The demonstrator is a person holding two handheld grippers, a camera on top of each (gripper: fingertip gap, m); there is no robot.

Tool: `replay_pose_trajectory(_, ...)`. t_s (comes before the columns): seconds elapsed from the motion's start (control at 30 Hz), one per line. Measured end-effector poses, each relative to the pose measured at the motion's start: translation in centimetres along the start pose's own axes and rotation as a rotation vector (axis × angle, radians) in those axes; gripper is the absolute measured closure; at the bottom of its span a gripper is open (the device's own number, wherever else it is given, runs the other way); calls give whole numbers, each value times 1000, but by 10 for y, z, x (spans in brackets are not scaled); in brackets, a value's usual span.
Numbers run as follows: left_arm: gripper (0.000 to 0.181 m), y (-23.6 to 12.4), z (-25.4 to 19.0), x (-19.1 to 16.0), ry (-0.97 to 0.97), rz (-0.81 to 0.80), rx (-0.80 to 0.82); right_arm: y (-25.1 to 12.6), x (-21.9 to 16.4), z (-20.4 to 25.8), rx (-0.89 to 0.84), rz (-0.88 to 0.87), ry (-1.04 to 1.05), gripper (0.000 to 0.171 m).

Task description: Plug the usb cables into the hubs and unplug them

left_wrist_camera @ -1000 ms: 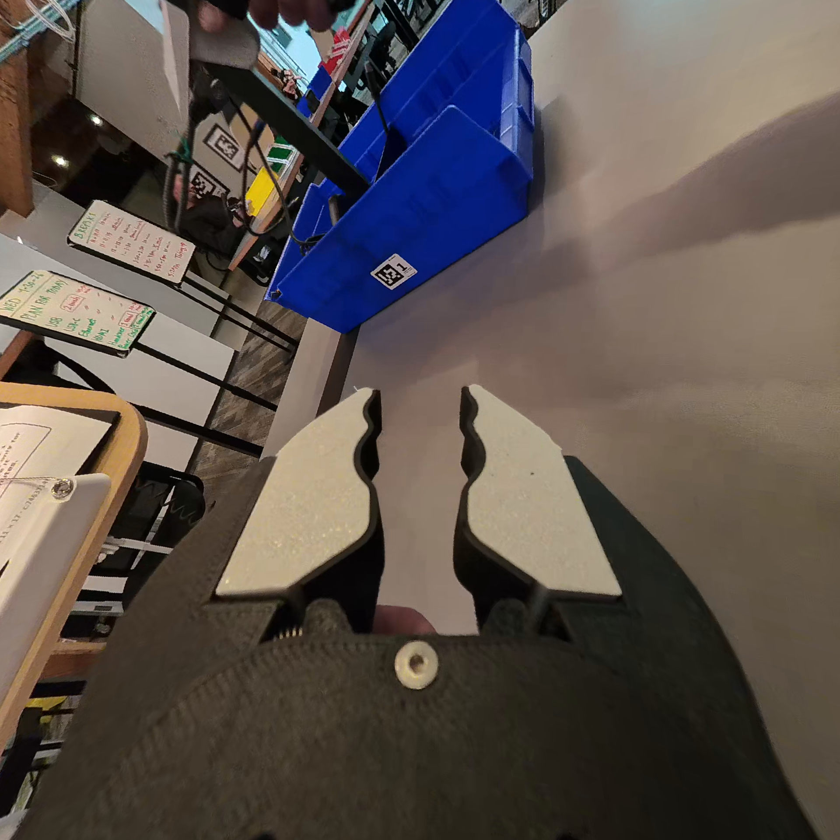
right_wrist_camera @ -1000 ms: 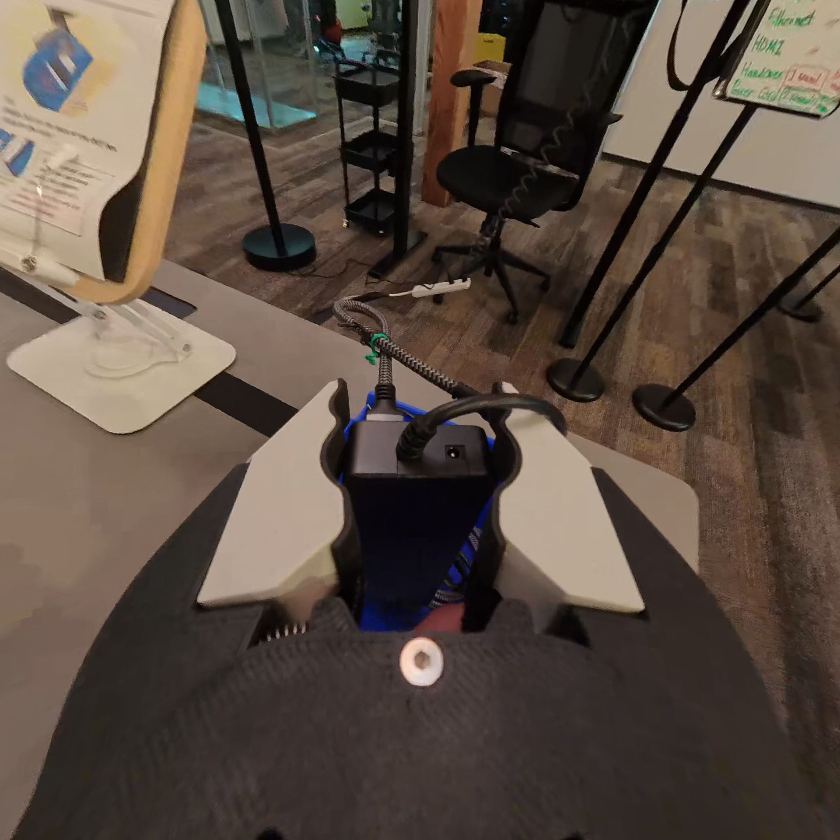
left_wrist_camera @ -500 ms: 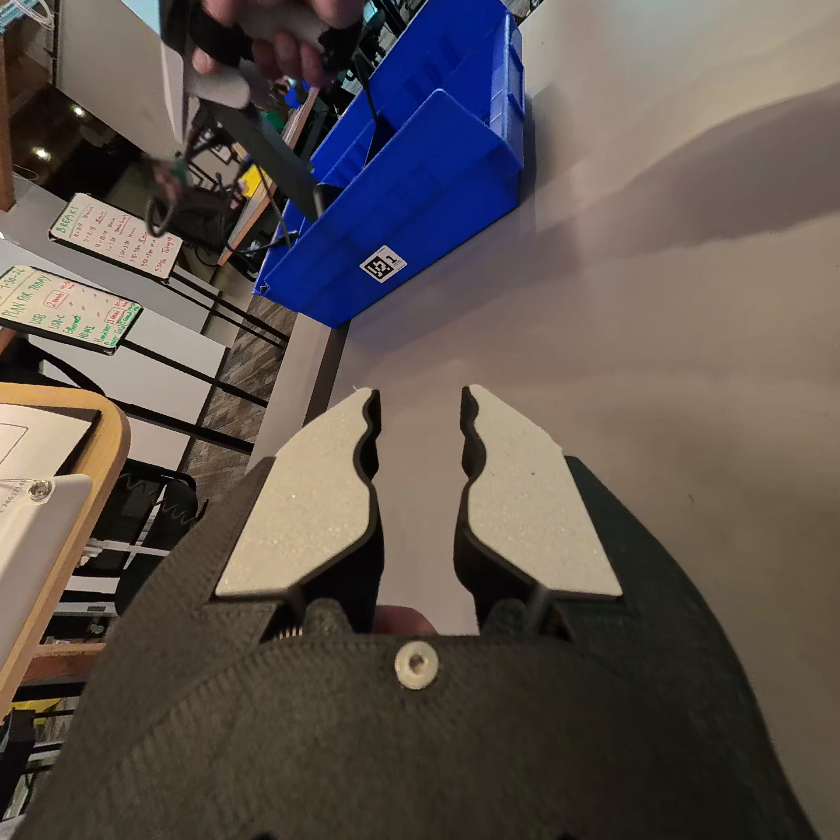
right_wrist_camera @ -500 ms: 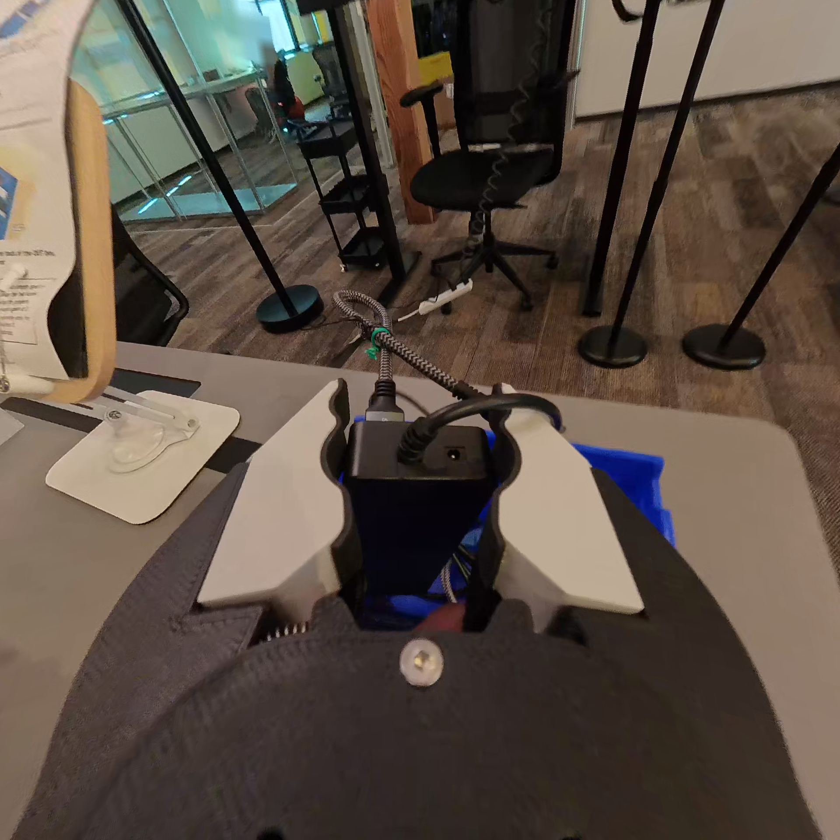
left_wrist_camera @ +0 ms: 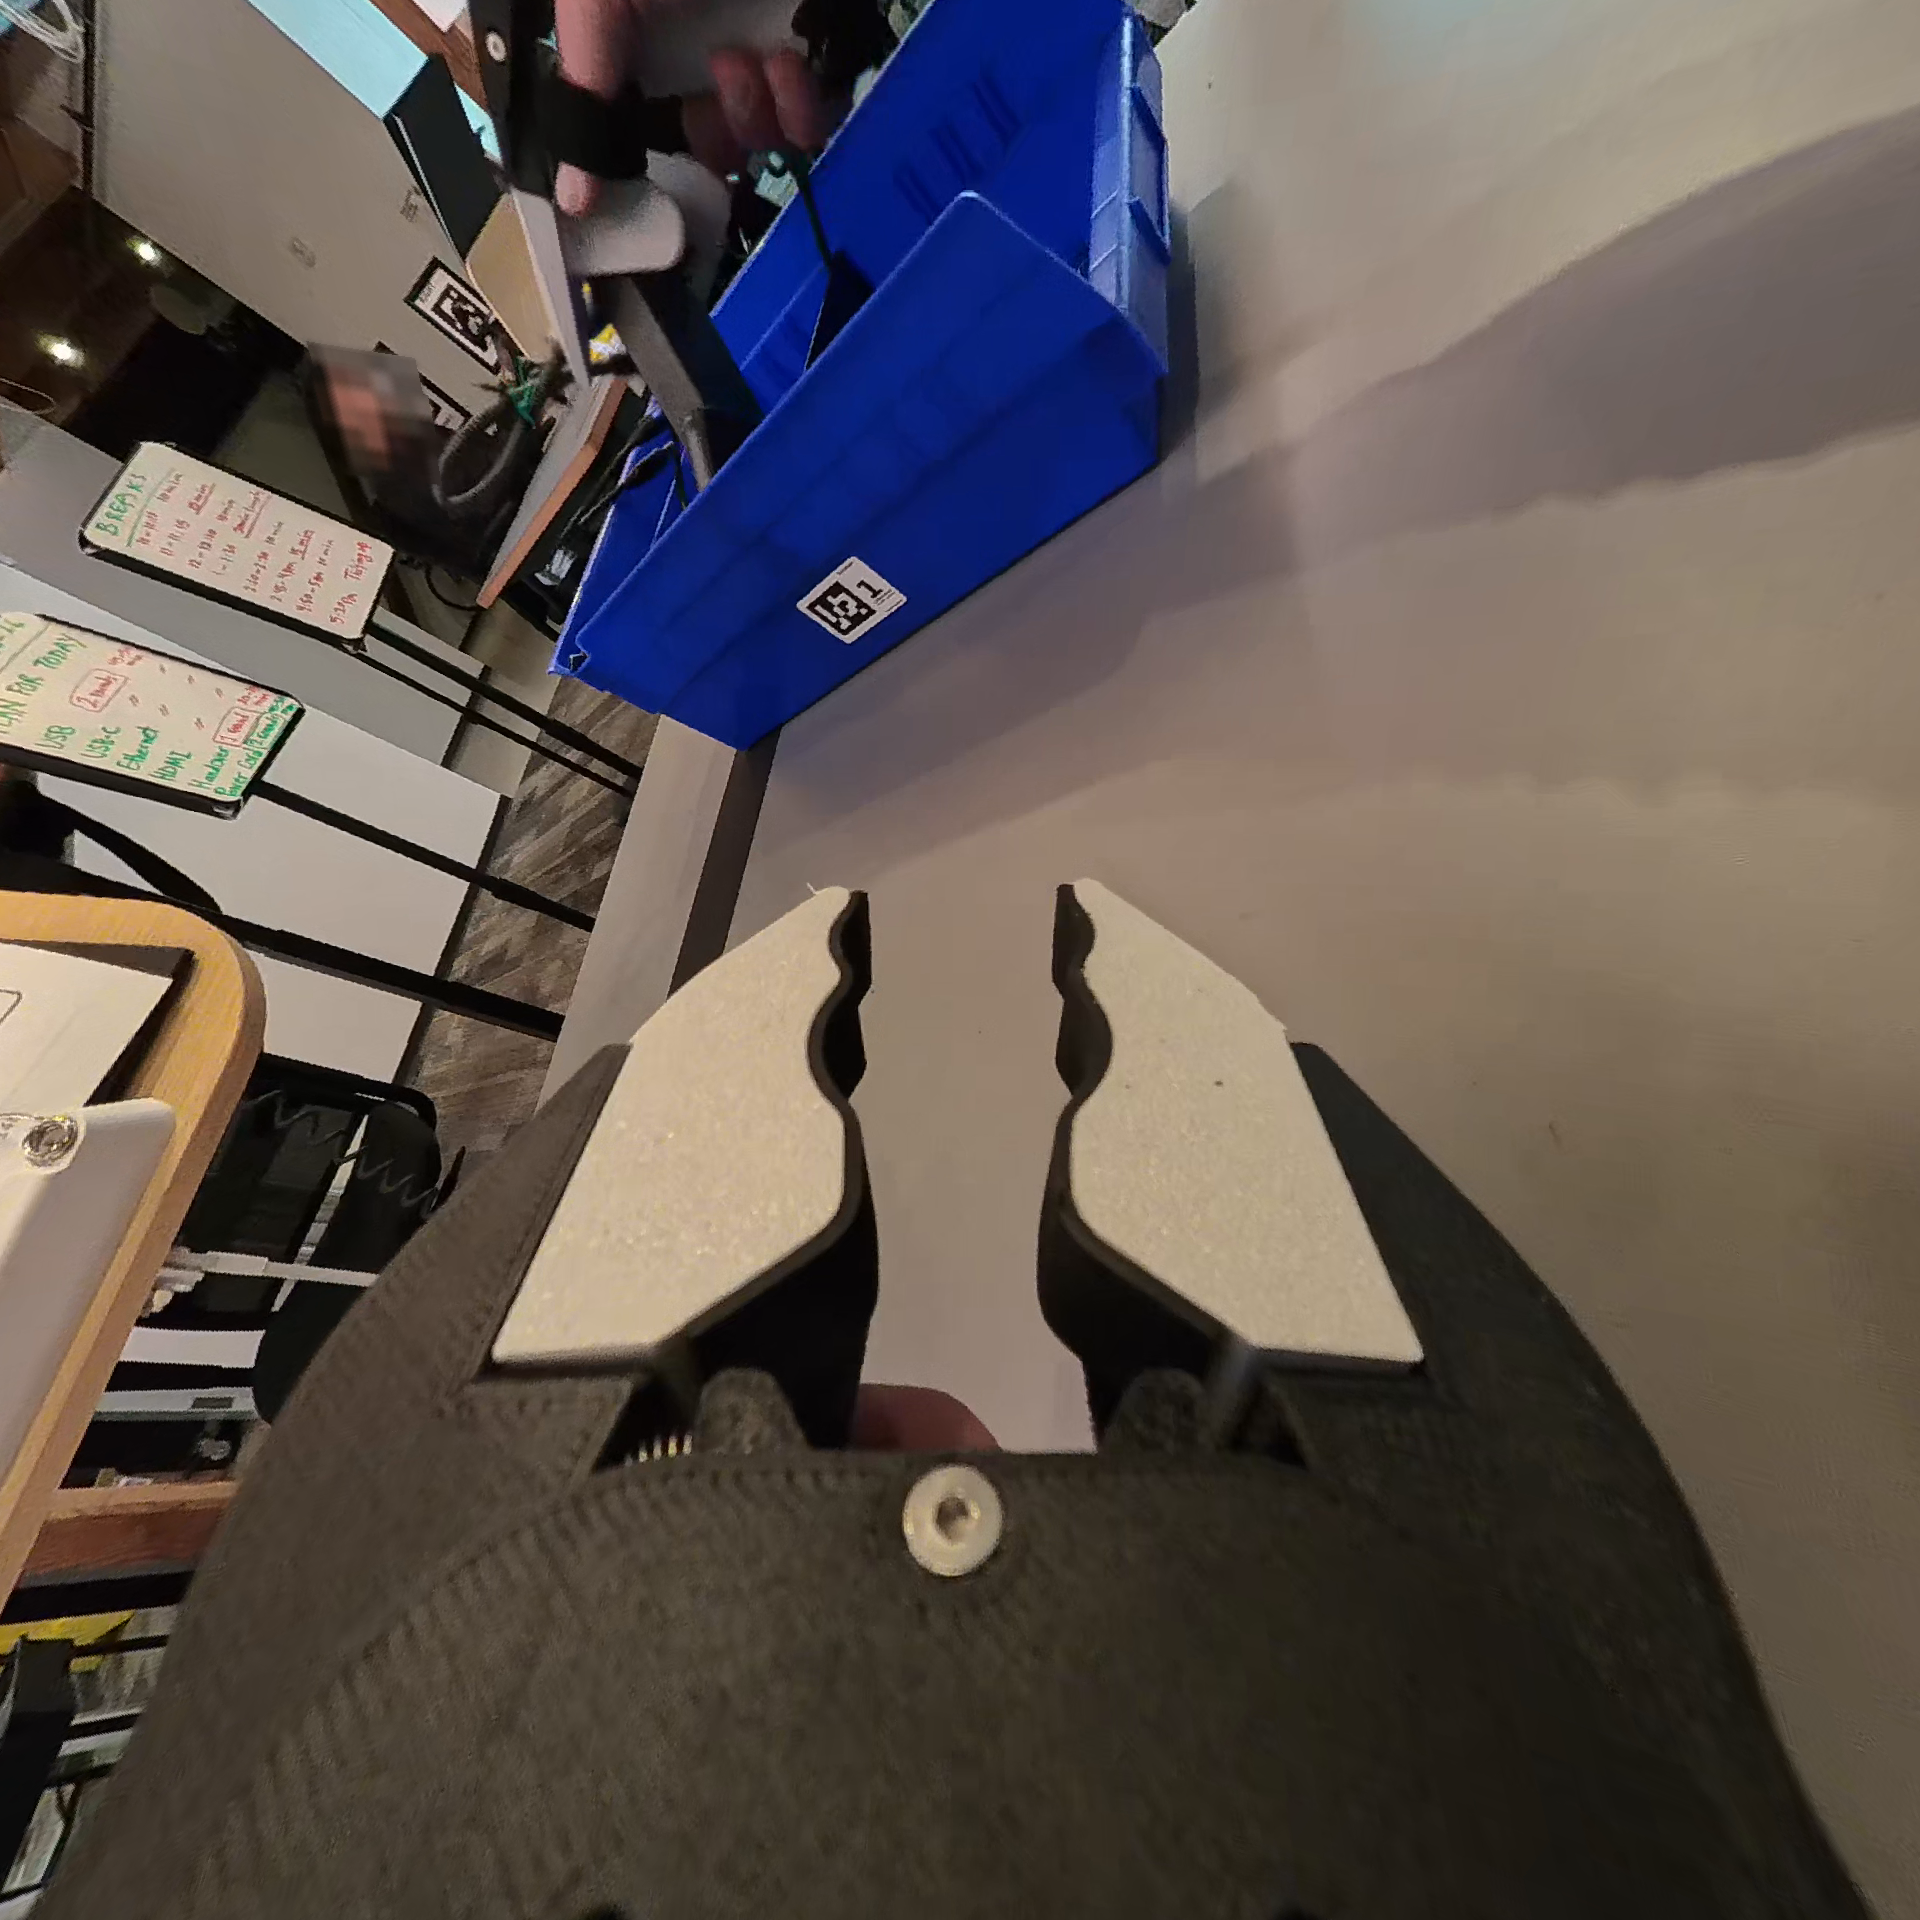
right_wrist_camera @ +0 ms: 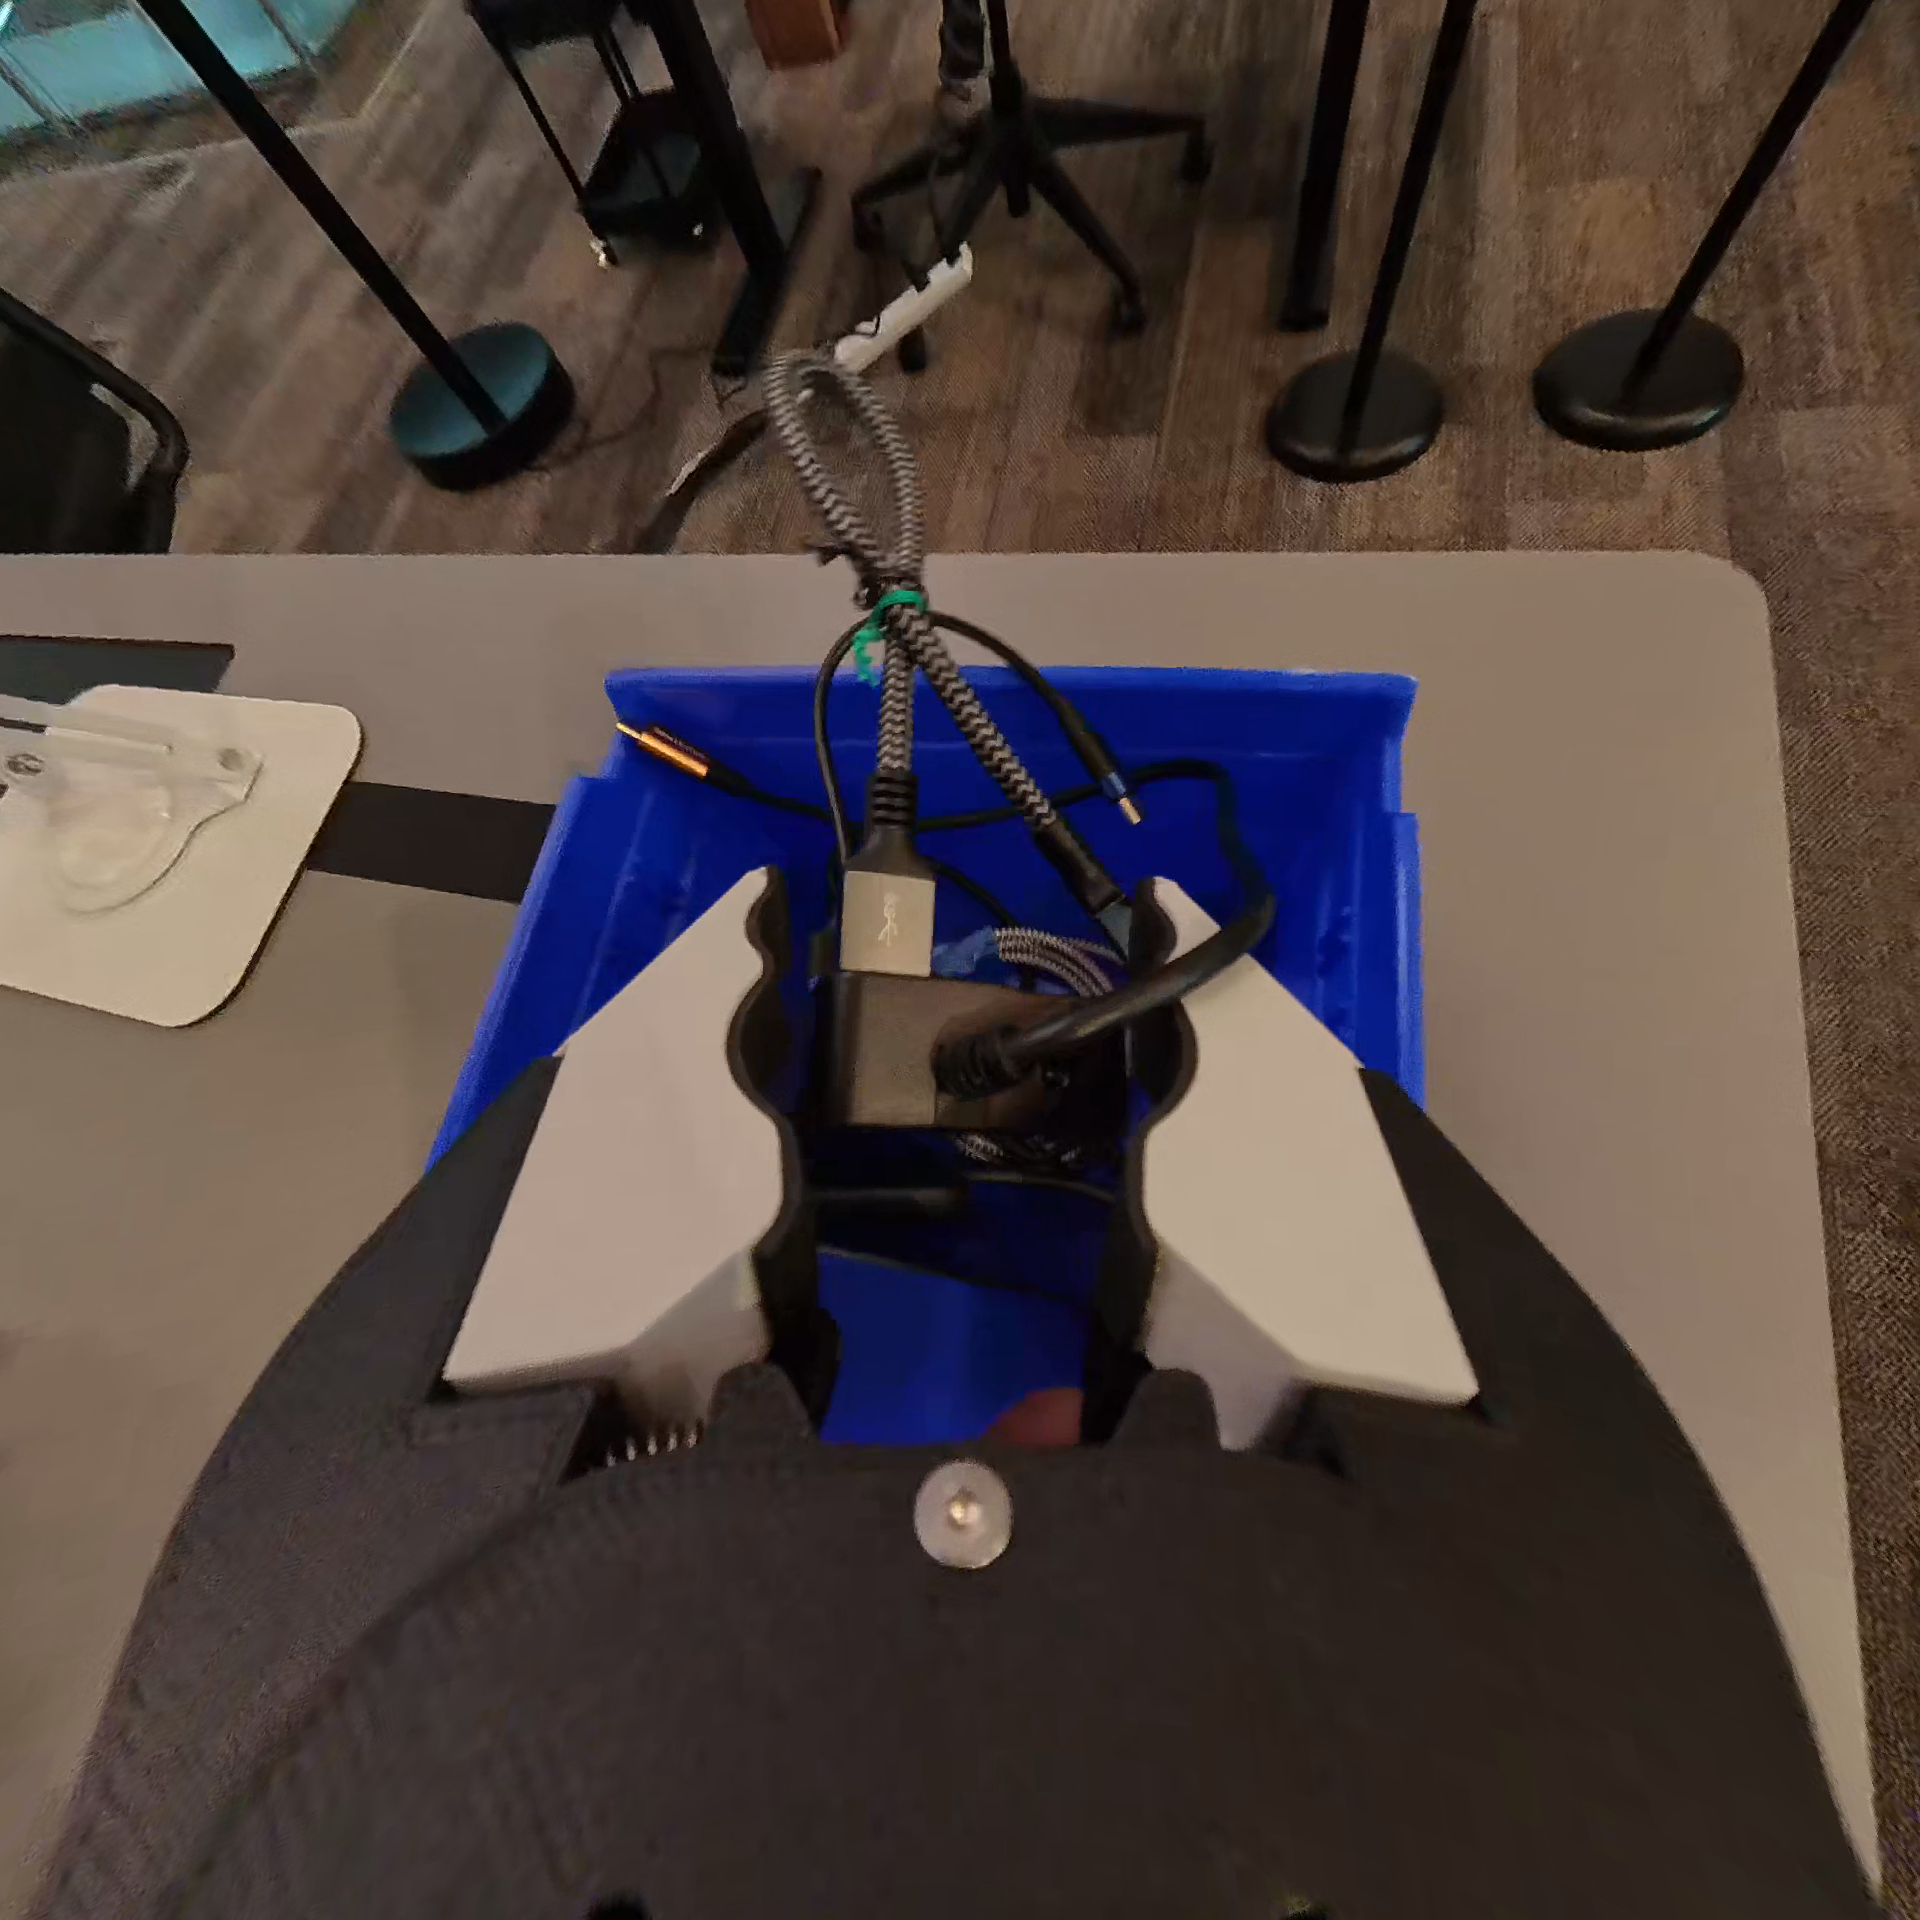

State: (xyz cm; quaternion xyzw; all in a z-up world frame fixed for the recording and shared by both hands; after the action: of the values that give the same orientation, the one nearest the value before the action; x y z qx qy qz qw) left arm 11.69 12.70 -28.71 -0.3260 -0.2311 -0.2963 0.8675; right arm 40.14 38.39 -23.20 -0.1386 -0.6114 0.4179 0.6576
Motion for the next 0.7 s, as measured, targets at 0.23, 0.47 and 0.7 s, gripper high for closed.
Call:
replay_pose_trajectory(0.23,148,-1,2,-1,-4,0,2,-6,-26,-21,-79,135,-46,81)
replay_pose_trajectory(0.47,148,0,-1,0,3,2,-5,-20,-51,-32,-278,400,-293,62)
replay_pose_trajectory(0.7,147,-6,9,5,-8,-10,32,-73,-55,-24,-400,432,-452,56)
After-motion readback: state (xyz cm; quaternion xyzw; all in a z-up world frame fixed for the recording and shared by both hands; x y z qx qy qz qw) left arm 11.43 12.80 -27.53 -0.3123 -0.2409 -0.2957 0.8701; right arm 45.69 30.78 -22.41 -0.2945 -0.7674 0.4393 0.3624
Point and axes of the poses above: each gripper's, where its closed fingertips meet, y out along the fingers, x out of its top, z = x × y across the jaws, the point moved 1 cm from there along -y, back along the fingers, and after that the axes turned 8 degrees about z, right-handed, at the moved point
